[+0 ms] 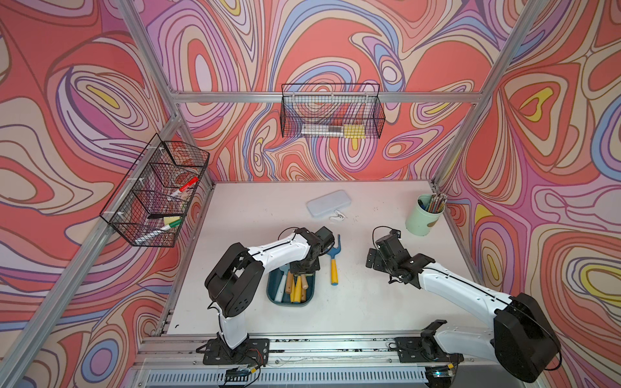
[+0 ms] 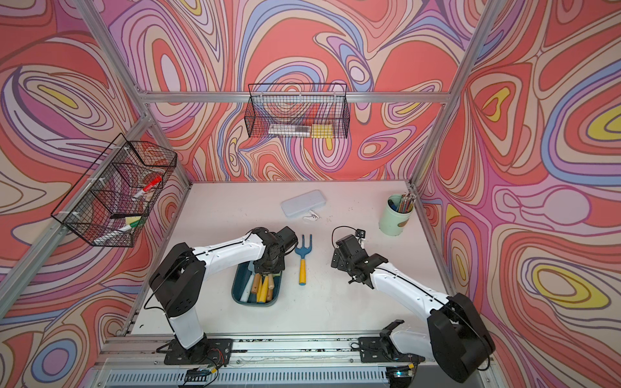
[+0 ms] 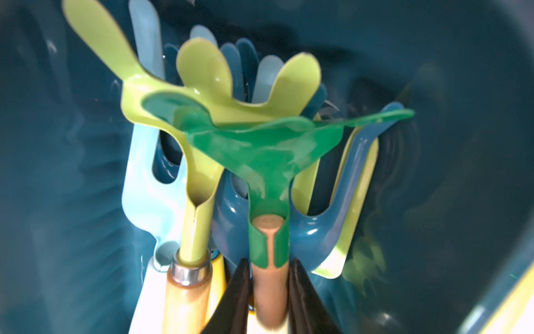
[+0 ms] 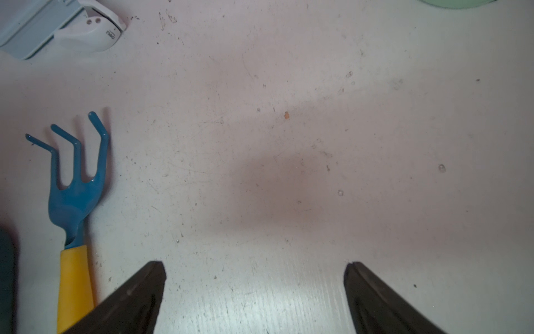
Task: Take the hand rake out of the storage box
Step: Pick up the rake from the storage box.
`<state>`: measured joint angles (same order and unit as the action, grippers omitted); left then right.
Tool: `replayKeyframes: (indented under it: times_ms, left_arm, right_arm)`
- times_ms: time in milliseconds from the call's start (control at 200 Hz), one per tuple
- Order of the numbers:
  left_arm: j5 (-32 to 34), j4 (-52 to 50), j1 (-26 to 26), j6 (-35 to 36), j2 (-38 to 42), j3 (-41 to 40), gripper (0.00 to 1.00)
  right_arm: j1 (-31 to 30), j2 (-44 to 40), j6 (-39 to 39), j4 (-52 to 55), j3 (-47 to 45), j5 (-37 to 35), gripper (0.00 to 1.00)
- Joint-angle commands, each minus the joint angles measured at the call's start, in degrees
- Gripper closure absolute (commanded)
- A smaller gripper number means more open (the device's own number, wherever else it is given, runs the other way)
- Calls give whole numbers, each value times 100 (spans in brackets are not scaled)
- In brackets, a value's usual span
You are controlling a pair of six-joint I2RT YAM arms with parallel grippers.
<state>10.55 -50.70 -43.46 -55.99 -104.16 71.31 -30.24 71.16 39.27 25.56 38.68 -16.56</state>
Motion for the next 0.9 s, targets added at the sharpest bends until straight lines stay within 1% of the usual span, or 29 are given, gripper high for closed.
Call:
replayKeyframes:
  times_ms: [0, 135, 165, 205, 245, 686, 766, 896]
  left_arm:
    - [160, -125, 31, -53, -34, -69, 74]
    - [116, -125, 31, -43, -116, -62, 75]
    - [108, -125, 31, -52, -125, -64, 78]
    - [102, -125, 31, -53, -112, -68, 83]
    - [113, -145, 31, -68, -73, -65, 86]
    - [678, -860, 16, 144, 790, 507, 87]
    - [840, -936, -110, 234, 952, 684, 87]
    - [781, -1041, -442, 414, 953, 1267, 87]
  right_arm:
    - [-43, 46, 2, -122, -40, 59, 2]
    - [-43, 39, -7, -113, -27, 65, 2]
    - [-43, 30, -7, -104, -27, 61, 2]
    - [-43, 17, -12, -102, -35, 56, 2]
    - [-43, 10, -7, -95, -44, 56, 2]
    - [-43, 21, -15, -120, -12, 75, 2]
    - [-43, 4, -24, -64, 46, 56, 2]
    - [-30, -31, -77, 130, 202, -193, 2]
